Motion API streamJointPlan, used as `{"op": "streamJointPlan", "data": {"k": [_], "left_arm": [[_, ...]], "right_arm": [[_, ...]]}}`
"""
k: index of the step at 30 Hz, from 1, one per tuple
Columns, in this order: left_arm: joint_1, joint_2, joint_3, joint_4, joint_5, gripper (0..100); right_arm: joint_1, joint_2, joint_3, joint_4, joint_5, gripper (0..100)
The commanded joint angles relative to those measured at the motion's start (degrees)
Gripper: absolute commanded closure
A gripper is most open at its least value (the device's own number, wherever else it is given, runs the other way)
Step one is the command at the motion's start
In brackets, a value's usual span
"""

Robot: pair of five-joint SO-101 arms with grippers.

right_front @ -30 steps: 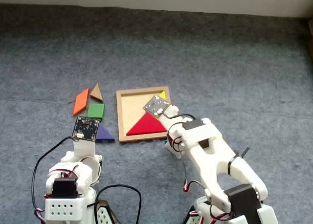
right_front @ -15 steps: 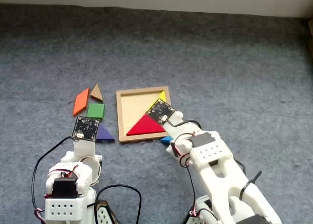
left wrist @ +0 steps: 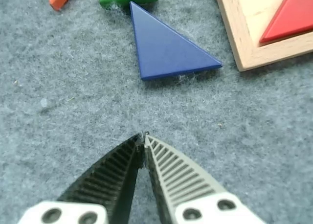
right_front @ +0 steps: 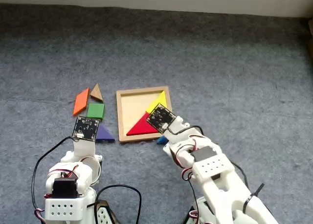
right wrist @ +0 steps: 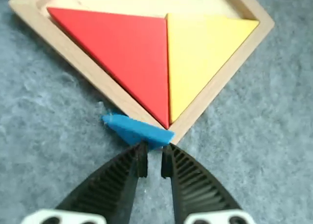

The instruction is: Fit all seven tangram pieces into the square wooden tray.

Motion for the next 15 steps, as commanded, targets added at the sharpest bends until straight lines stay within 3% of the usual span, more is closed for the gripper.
{"op": "streamJointPlan", "data": {"k": [1, 5, 9, 15], "left_arm": [[-0.75, -2.15, 1.10, 0.44, 0.53, 99], [-0.75, -2.15, 1.10, 0.44, 0.53, 99], [-0.75, -2.15, 1.10, 0.44, 0.53, 99], [-0.75, -2.15, 1.10, 0.44, 0.53, 99]], "right_arm": [[-0.75, -1.80, 0.75, -6.46, 0.09, 94.0], [-0.75, -1.80, 0.84, -7.60, -0.88, 93.9], [-0.48, -1.80, 0.57, -7.60, -7.65, 93.6], [-0.48, -1.80, 0.31, -7.60, -8.35, 93.6]]}}
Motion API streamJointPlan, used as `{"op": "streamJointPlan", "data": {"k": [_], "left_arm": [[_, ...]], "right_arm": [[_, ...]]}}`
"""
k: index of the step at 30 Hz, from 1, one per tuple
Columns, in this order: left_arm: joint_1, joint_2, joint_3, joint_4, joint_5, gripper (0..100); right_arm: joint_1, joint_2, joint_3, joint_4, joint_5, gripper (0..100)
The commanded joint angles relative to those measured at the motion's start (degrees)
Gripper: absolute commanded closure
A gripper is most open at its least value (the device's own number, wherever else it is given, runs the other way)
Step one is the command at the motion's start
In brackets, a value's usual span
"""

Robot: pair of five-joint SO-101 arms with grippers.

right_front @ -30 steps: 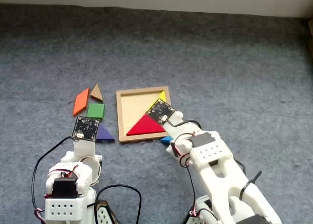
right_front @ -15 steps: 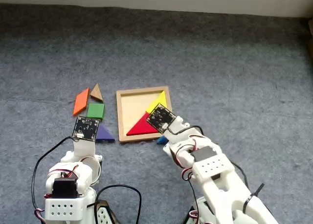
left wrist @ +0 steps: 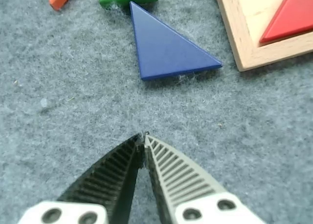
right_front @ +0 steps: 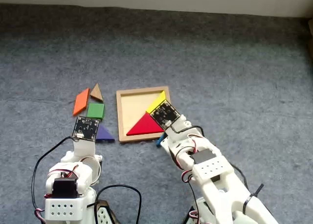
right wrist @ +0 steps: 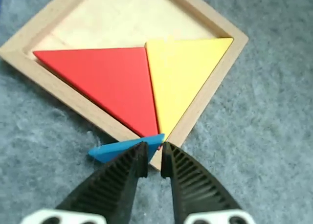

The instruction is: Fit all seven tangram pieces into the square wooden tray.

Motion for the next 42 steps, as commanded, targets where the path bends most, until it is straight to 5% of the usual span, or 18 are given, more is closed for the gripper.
{"op": "streamJointPlan", "data": {"k": [1, 20, 42], "left_arm": [[-0.75, -2.15, 1.10, 0.44, 0.53, 99], [-0.75, -2.15, 1.10, 0.44, 0.53, 99], [-0.75, -2.15, 1.10, 0.44, 0.53, 99]], "right_arm": [[-0.31, -1.71, -1.01, -1.54, -0.88, 93.6], [0.04, 15.52, -12.97, -1.19, -0.97, 93.6], [-3.56, 15.87, -16.75, -1.19, -0.79, 93.6]]}}
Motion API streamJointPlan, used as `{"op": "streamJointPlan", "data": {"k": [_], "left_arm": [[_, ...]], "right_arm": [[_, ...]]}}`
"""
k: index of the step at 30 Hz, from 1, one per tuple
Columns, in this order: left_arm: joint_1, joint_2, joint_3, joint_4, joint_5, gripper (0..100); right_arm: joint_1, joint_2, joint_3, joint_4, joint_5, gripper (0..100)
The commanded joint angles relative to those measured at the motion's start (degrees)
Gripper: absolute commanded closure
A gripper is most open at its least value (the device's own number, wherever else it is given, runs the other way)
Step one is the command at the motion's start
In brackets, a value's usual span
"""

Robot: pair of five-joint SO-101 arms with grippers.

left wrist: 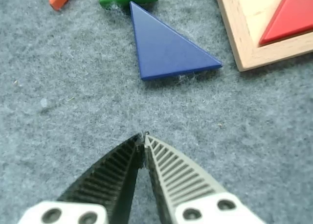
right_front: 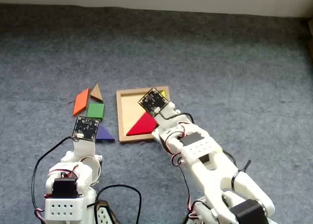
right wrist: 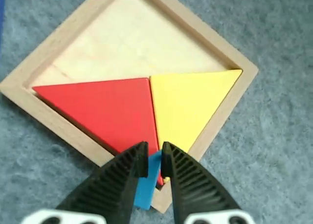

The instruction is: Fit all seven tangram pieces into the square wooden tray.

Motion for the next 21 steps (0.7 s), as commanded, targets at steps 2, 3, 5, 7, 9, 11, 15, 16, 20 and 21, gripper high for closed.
{"op": "streamJointPlan", "data": {"k": [2, 3, 5, 7, 9, 11, 15, 16, 20, 21], "left_arm": [[-0.75, -2.15, 1.10, 0.44, 0.53, 99], [-0.75, -2.15, 1.10, 0.44, 0.53, 99], [-0.75, -2.15, 1.10, 0.44, 0.53, 99], [-0.75, -2.15, 1.10, 0.44, 0.53, 99], [-0.75, -2.15, 1.10, 0.44, 0.53, 99], [-0.75, -2.15, 1.10, 0.44, 0.53, 99], [-0.75, -2.15, 1.10, 0.44, 0.53, 99], [-0.75, -2.15, 1.10, 0.44, 0.53, 99], [-0.75, -2.15, 1.10, 0.44, 0.53, 99], [-0.75, -2.15, 1.10, 0.44, 0.53, 99]], "right_arm": [[-0.75, -0.75, -2.95, -0.31, -0.44, 93.6], [-0.75, -0.75, -3.03, 1.27, -0.44, 93.6], [-0.75, -0.75, -5.14, 5.93, -0.44, 93.6], [-0.40, -0.75, -8.04, 12.09, -0.53, 93.6], [0.92, -0.75, -11.21, 17.71, -0.79, 93.6], [1.98, -0.75, -13.67, 20.88, -3.52, 93.6], [3.12, -0.75, -15.43, 21.93, -4.92, 93.6], [3.12, -0.75, -15.52, 21.93, -4.92, 93.6], [3.03, -0.04, -15.43, 23.16, -5.10, 93.6], [3.03, -0.04, -15.43, 23.34, -5.19, 93.6]]}}
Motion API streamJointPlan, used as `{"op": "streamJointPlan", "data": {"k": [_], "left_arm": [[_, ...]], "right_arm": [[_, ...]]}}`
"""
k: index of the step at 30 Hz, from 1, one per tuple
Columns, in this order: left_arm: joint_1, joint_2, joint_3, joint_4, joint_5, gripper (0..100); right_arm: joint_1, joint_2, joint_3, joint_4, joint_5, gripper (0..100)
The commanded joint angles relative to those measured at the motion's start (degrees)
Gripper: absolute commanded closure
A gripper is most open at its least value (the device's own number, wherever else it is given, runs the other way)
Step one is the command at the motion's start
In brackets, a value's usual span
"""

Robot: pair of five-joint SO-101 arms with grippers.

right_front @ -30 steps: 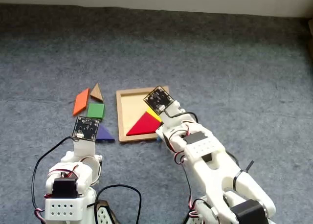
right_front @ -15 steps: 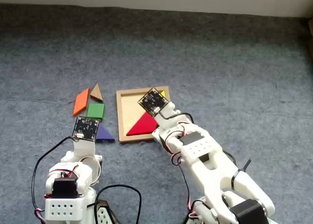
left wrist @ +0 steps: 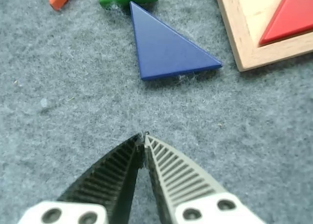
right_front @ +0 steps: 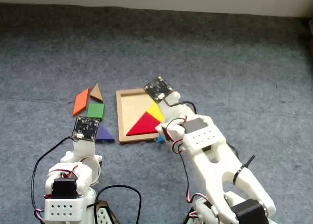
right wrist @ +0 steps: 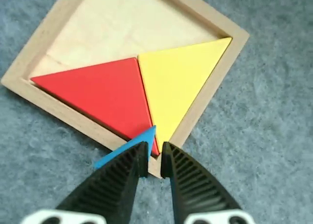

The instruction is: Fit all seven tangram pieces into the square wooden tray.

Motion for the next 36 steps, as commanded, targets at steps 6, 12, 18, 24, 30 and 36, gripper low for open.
{"op": "streamJointPlan", "data": {"k": [6, 12, 18, 24, 30, 36], "left_arm": [[-0.75, -2.15, 1.10, 0.44, 0.53, 99], [-0.75, -2.15, 1.10, 0.44, 0.53, 99], [-0.75, -2.15, 1.10, 0.44, 0.53, 99], [-0.75, -2.15, 1.10, 0.44, 0.53, 99], [-0.75, -2.15, 1.10, 0.44, 0.53, 99], [-0.75, -2.15, 1.10, 0.44, 0.53, 99]], "right_arm": [[0.22, 0.57, -2.15, 1.27, -0.62, 93.6], [-0.66, 9.01, -2.33, 1.10, -0.53, 93.6], [-0.48, 10.68, -6.64, 1.01, -0.53, 93.6], [-1.89, 11.03, -8.66, -0.75, -0.44, 93.6], [-5.32, 11.12, -8.92, -2.95, -0.35, 93.6], [-6.90, 14.99, -9.36, -7.52, -0.35, 93.6]]}}
